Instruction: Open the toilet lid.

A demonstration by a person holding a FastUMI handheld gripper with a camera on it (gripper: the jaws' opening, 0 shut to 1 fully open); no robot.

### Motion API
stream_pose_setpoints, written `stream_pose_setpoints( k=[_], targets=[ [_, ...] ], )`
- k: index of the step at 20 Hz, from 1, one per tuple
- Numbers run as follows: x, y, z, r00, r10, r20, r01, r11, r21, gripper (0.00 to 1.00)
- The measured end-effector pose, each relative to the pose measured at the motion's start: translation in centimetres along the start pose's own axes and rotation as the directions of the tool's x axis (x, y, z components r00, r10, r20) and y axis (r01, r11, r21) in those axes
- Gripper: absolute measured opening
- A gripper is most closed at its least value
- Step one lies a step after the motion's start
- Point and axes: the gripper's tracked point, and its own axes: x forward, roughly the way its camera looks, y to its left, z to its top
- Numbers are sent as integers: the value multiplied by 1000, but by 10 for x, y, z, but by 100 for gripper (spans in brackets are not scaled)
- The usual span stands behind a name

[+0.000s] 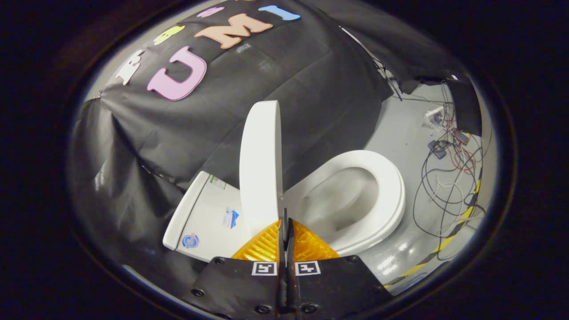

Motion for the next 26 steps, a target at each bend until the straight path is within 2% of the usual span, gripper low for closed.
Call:
stream_pose_setpoints(
  k=[12, 16, 26],
  targets=[
    [-1, 35, 2, 1000, 16, -4, -16, 995, -103, 1],
    [0, 53, 1, 1000, 21, -8, -22, 983, -184, 1],
    [8, 92, -6, 1000, 19, -10, -21, 963, -269, 1]
  ],
)
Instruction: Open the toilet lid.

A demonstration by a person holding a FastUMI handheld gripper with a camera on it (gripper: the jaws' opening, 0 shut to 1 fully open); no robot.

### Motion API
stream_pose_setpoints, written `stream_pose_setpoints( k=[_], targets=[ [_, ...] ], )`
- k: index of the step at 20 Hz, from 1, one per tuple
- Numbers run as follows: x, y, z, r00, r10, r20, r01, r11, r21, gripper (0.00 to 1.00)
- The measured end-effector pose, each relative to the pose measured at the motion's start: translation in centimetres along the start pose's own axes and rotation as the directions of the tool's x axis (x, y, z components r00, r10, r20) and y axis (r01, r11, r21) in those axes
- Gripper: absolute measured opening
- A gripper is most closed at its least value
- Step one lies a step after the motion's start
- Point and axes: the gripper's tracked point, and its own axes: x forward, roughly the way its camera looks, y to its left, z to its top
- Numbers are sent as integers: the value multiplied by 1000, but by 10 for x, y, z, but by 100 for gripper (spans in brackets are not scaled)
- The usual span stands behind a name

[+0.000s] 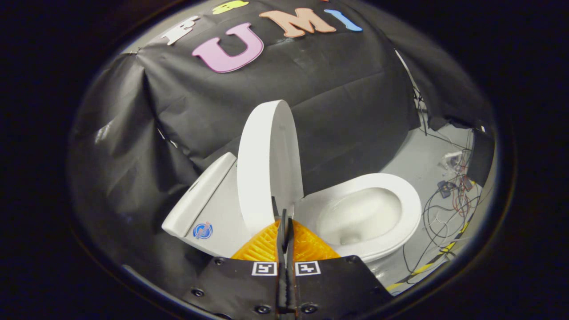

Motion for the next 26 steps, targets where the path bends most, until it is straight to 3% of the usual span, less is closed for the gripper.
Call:
stream_pose_setpoints(
  k=[12, 15, 18, 26],
  targets=[
    [13, 63, -3, 999, 43, -31, -48, 986, -162, 1],
    [16, 75, -4, 999, 41, -20, -44, 976, -212, 1],
    [22, 72, 1, 999, -21, 47, 32, 971, -236, 1],
    [26, 101, -12, 1000, -13, 14, 16, 964, -265, 1]
  ],
)
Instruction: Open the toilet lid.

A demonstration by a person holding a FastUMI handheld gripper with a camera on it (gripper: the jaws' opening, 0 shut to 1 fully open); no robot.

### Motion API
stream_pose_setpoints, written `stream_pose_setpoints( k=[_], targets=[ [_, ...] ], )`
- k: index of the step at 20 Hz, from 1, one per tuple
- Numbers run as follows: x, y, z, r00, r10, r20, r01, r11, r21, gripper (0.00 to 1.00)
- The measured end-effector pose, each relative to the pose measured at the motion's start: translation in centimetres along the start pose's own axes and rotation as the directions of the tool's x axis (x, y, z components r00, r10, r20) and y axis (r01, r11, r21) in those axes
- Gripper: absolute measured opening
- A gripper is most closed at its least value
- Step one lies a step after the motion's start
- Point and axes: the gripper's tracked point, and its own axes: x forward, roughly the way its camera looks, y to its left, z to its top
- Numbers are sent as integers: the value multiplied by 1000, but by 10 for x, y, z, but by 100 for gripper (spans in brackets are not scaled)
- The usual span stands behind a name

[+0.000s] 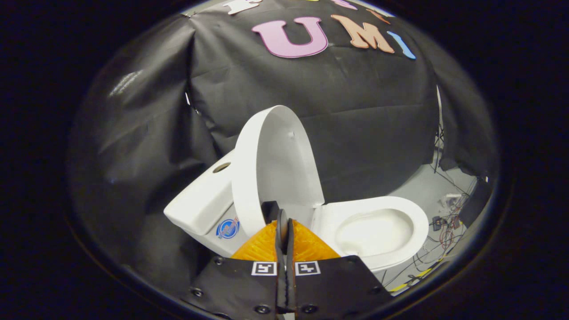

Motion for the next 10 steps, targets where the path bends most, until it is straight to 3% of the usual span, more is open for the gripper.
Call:
stream_pose_setpoints(
  k=[10],
  targets=[
    [7, 19, 3, 1000, 2, 17, -2, 1000, -20, 1]
  ],
)
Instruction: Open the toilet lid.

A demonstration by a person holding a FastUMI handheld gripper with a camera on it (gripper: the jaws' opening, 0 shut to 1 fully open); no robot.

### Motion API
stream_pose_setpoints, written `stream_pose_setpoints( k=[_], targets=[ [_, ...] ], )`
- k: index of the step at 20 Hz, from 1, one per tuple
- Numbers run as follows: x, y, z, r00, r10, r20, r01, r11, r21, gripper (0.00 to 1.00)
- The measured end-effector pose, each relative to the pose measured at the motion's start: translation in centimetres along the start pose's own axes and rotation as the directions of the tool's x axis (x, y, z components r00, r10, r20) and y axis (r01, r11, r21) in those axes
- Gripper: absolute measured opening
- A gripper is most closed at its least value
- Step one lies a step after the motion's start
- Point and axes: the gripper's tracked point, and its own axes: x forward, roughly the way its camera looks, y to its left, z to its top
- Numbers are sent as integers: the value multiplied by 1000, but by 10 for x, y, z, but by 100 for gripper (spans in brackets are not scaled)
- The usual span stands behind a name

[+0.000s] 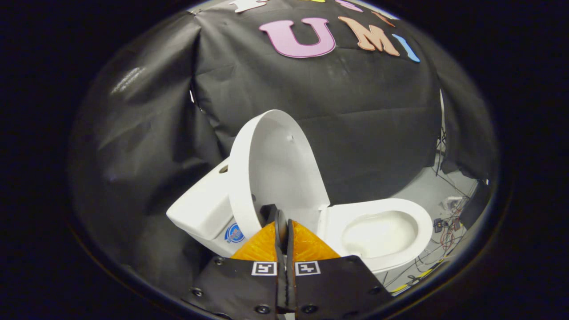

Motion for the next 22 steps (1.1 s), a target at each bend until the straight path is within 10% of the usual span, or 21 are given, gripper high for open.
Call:
stream_pose_setpoints(
  k=[13, 22],
  targets=[
    [7, 36, -4, 994, -99, 43, 107, 956, -273, 1],
    [4, 32, -2, 993, -34, 117, 52, 988, -147, 4]
  ],
)
